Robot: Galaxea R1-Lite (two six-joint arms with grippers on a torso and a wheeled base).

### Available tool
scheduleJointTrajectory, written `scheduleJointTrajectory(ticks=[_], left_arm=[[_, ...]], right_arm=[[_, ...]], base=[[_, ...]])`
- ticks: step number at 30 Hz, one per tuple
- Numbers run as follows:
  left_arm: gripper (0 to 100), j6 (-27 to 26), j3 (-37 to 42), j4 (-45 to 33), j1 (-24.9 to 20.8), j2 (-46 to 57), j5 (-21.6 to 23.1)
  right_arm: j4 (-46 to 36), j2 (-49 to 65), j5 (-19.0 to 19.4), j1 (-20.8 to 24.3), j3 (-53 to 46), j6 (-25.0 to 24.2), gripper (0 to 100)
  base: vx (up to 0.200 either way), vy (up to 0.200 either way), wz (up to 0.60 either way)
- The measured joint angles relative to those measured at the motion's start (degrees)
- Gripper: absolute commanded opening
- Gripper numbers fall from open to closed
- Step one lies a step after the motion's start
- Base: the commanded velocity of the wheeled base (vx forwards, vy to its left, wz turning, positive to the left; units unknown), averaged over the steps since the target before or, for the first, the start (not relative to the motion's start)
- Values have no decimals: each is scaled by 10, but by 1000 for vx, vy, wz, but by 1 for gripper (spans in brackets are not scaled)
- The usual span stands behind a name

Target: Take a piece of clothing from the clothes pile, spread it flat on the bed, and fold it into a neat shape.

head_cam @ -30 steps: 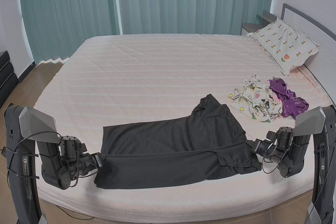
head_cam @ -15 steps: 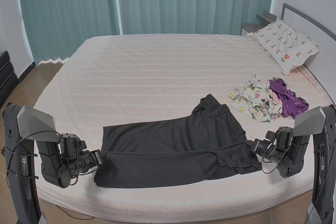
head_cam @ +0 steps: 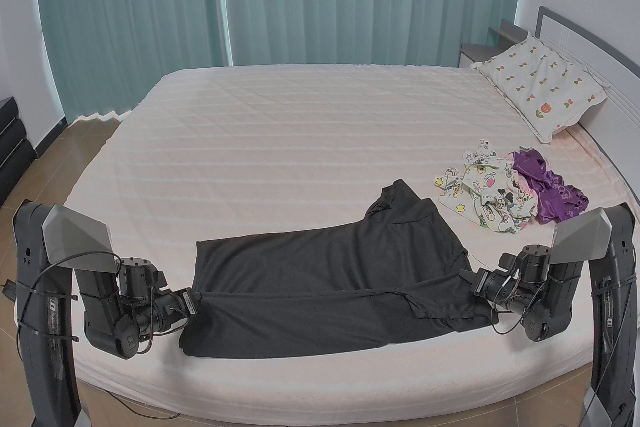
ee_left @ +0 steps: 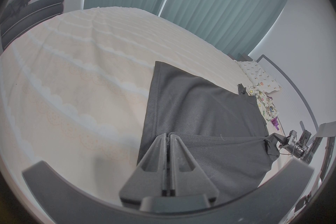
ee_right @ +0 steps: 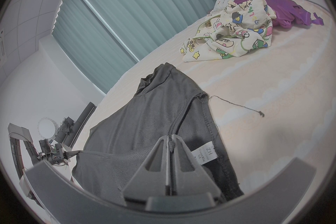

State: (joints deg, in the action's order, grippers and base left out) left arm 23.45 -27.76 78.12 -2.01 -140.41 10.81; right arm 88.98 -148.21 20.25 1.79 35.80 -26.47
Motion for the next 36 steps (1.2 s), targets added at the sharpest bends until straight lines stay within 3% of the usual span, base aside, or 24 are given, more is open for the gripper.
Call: scheduleJointTrajectory(ticks=[1,2,3,13,17,22,28,32,36], left_arm=[[0,0,-2,-1,0,-2,-3],[100,0,-3,-2,-1,-4,-5],[100,0,-4,-2,-1,-5,-8],[100,1,-11,-3,-2,-15,-21],[100,5,-10,-3,3,-16,-14],[100,54,-7,-4,26,-10,57],[100,121,-7,-2,59,10,152],[100,146,-9,0,74,22,170],[100,158,-10,0,80,30,176]], right_arm=[[0,-1,-3,3,1,0,0],[0,-2,-5,4,2,0,0],[0,-3,-9,6,2,0,100],[0,-4,-16,3,2,-7,100],[0,15,-28,-3,-14,-41,100],[0,72,-49,7,-58,-93,100],[-9,125,-68,34,-65,-105,100],[-70,148,-80,40,-38,-108,100],[-105,177,-120,47,-34,-119,100]], base=[[0,0,0],[0,0,0],[0,0,0],[0,0,0],[0,0,0],[0,0,0],[0,0,0],[0,0,0],[0,0,0]])
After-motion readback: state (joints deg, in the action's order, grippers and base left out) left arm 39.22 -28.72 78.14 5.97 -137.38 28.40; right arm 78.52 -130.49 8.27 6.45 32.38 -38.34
